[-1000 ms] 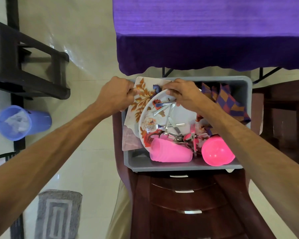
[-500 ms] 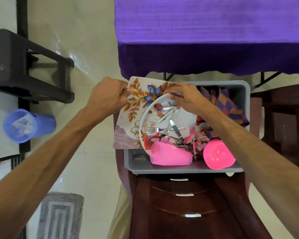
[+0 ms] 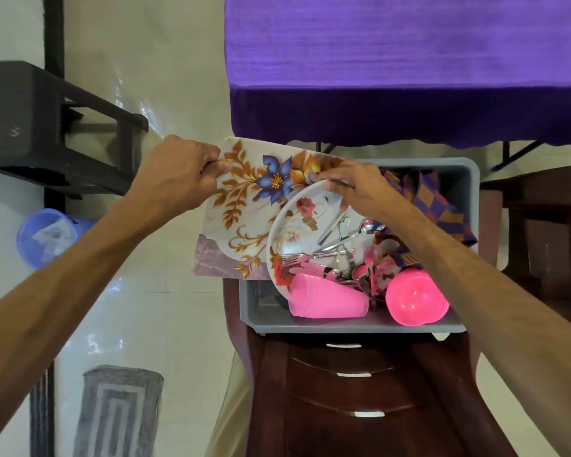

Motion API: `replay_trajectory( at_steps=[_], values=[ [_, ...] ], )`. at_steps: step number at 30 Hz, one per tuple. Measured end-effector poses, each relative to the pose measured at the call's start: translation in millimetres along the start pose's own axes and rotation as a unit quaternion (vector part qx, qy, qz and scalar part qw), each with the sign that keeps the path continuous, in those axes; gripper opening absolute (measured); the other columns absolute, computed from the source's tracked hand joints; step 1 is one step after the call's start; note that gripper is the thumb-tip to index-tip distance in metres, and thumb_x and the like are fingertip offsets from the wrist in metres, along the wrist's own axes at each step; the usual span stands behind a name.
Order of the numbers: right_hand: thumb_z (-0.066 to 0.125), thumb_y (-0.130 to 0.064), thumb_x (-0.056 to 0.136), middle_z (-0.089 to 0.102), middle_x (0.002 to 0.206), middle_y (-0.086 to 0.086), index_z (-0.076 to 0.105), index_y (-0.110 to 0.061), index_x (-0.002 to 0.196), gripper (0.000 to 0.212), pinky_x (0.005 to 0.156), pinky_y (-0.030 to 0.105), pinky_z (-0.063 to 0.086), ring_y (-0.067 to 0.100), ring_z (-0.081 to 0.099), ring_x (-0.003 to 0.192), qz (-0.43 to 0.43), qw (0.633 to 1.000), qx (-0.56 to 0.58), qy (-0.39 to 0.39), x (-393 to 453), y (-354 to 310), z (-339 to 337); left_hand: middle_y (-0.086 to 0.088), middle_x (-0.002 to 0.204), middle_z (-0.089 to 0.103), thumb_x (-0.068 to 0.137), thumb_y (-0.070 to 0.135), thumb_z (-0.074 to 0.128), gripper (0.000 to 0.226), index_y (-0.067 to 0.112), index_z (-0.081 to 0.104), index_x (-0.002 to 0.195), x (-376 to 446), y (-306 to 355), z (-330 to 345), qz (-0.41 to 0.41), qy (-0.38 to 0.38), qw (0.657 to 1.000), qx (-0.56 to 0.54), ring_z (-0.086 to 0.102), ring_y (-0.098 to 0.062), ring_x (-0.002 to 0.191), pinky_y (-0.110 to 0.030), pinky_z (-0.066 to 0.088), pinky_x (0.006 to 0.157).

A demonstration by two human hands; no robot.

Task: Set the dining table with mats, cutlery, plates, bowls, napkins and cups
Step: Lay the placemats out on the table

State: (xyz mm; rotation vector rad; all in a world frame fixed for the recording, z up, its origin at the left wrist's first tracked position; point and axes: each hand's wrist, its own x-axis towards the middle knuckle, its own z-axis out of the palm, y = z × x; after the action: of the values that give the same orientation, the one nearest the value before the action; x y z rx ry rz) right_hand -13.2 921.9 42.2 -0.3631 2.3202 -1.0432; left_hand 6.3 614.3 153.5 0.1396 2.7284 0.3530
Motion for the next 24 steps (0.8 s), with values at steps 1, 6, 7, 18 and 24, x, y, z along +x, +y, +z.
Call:
replay_trajectory(
  at_steps=[1,6,7,18,24],
  values=[
    [0.063,-0.018,0.103,0.058,0.114,0.002,0.073,-0.021,0.128,0.027,0.057,0.018,0.058,0.014,0.066,0.085,-0.002,1.0,0.005,0.004,0.5,0.6,0.8,-0.004,0.072,0.069,0.105,0.04,0.057,0.038,0.009,0.069,0.087,-1.8,-0.5,-1.7,-0.002,0.002,1.0,0.002,0.057,-0.011,0.052,-0.026,0.048,0.057],
    [0.063,-0.016,0.103,0.061,0.117,0.005,0.074,-0.015,0.124,0.023,0.054,0.015,0.054,-0.002,0.065,0.066,-0.003,1.0,-0.004,0.002,3.7,4.6,2.1,0.003,0.068,0.06,0.104,0.04,0.057,0.034,0.013,0.065,0.086,-6.0,-4.1,-10.9,-0.015,-0.004,1.0,0.02,0.051,-0.008,0.053,-0.021,0.032,0.051],
    [0.063,-0.016,0.103,0.063,0.119,0.004,0.074,-0.014,0.123,0.023,0.054,0.013,0.053,-0.006,0.066,0.067,-0.007,1.0,-0.001,0.0,3.5,4.7,2.0,0.002,0.07,0.061,0.104,0.041,0.056,0.034,0.014,0.066,0.087,-6.9,-5.7,-14.2,-0.013,-0.005,1.0,0.027,0.051,-0.008,0.054,-0.021,0.031,0.052],
    [0.064,-0.015,0.102,0.068,0.123,0.008,0.074,-0.012,0.124,0.024,0.062,0.024,0.06,0.023,0.073,0.074,0.038,0.999,-0.01,0.004,16.3,3.8,4.2,-0.008,0.062,0.062,0.103,0.034,0.06,0.035,0.004,0.076,0.095,-22.7,-65.2,-70.7,-0.012,0.041,0.998,0.047,0.058,-0.023,0.052,-0.027,0.041,0.053],
    [0.064,-0.016,0.102,0.066,0.119,0.004,0.073,-0.013,0.126,0.026,0.06,0.014,0.056,0.01,0.071,0.064,0.053,0.998,-0.032,0.001,23.6,5.3,11.2,-0.008,0.081,0.073,0.103,0.038,0.059,0.036,0.006,0.076,0.102,-33.9,-74.1,-71.8,-0.037,0.028,0.999,0.004,0.065,-0.024,0.061,-0.024,0.043,0.058]
  ],
)
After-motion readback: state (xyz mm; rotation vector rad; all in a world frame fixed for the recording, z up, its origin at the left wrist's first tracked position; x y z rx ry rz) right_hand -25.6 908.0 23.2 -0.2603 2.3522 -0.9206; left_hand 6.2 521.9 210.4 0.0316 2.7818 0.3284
